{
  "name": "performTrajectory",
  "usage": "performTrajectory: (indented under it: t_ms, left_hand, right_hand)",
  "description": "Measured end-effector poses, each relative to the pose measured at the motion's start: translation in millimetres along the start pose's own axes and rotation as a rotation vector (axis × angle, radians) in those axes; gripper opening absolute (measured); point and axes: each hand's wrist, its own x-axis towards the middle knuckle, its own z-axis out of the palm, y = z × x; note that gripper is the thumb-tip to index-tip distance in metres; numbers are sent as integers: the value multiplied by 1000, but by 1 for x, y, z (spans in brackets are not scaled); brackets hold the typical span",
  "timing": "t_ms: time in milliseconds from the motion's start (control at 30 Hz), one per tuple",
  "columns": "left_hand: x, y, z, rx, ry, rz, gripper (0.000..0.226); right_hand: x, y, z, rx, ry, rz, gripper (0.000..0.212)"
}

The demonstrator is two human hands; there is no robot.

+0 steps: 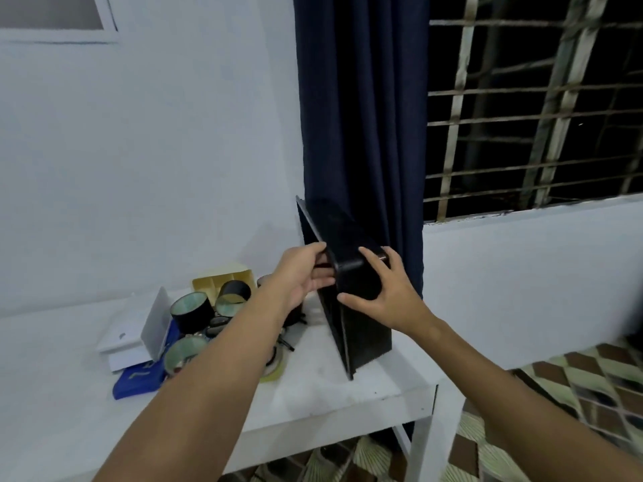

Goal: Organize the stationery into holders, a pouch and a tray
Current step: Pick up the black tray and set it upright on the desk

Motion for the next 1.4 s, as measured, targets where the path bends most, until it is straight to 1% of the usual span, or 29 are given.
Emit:
performTrajectory:
  t_ms: [67, 133, 200, 233, 267, 300, 367, 400, 433, 500, 533, 600, 633, 667, 700, 733, 833, 900, 967, 1033, 1233, 1333, 1400]
  left_hand:
    - [3, -4, 17, -2, -69, -6, 27]
    - [6, -13, 30, -16, -123, -21, 28]
    - [10, -22, 38, -52, -155, -40, 28]
    - [12, -27, 40, -42, -146, -46, 27]
    - [14, -32, 41, -13, -115, -56, 25]
    - [17, -41, 38, 56, -49, -59, 20]
    - [23, -59, 25, 248, 122, -36, 13]
    - [26, -69, 16, 367, 187, -12, 16]
    - [28, -80, 5, 507, 220, 6, 21]
    - [29, -103, -10, 698, 247, -13, 30]
    - [28, -112, -15, 738, 253, -36, 32]
    - [27, -125, -21, 735, 253, -95, 25]
    - [29, -131, -23, 720, 250, -127, 27]
    - [31, -135, -23, 699, 247, -152, 38]
    - [32, -139, -23, 685, 253, -169, 46]
    - [33, -142, -22, 685, 262, -161, 49]
    - [32, -151, -19, 728, 305, -43, 46]
    - [32, -156, -16, 846, 328, 34, 48]
    - [32, -160, -11, 989, 325, 57, 49]
    - [30, -160, -5, 1079, 332, 68, 51]
    - [47, -163, 2, 1173, 353, 76, 52]
    - [52, -158, 1, 1132, 372, 61, 48]
    - [60, -155, -4, 1169, 360, 66, 49]
  right_hand:
    - [1, 7, -5, 48, 68, 120, 96]
    - [0, 15, -7, 125, 103, 237, 95]
    - [-1, 24, -6, 180, 133, 308, 93]
    - [-1, 29, -7, 196, 155, 330, 92]
    - [0, 34, -8, 201, 174, 346, 92]
    - [0, 39, -10, 204, 179, 355, 93]
    - [2, 46, -16, 225, 159, 370, 95]
    - [2, 48, -19, 240, 150, 376, 94]
    - [2, 51, -22, 255, 153, 386, 92]
    - [1, 57, -28, 287, 171, 404, 81]
    - [0, 61, -31, 309, 175, 410, 70]
    - [-4, 69, -36, 373, 174, 412, 43]
    - [-7, 75, -38, 413, 166, 421, 33]
    - [-10, 82, -39, 445, 160, 436, 27]
    - [-14, 91, -38, 459, 155, 467, 26]
    - [-17, 100, -36, 469, 149, 507, 28]
    - [-24, 126, -23, 493, 117, 625, 38]
    - [-24, 140, -16, 507, 101, 672, 41]
    - [-20, 146, -13, 513, 120, 702, 33]
    - [-17, 154, -12, 513, 143, 718, 27]
    - [-13, 179, -2, 462, 147, 712, 23]
    - [-3, 183, 4, 430, 168, 686, 24]
    - [5, 185, 10, 418, 171, 670, 30]
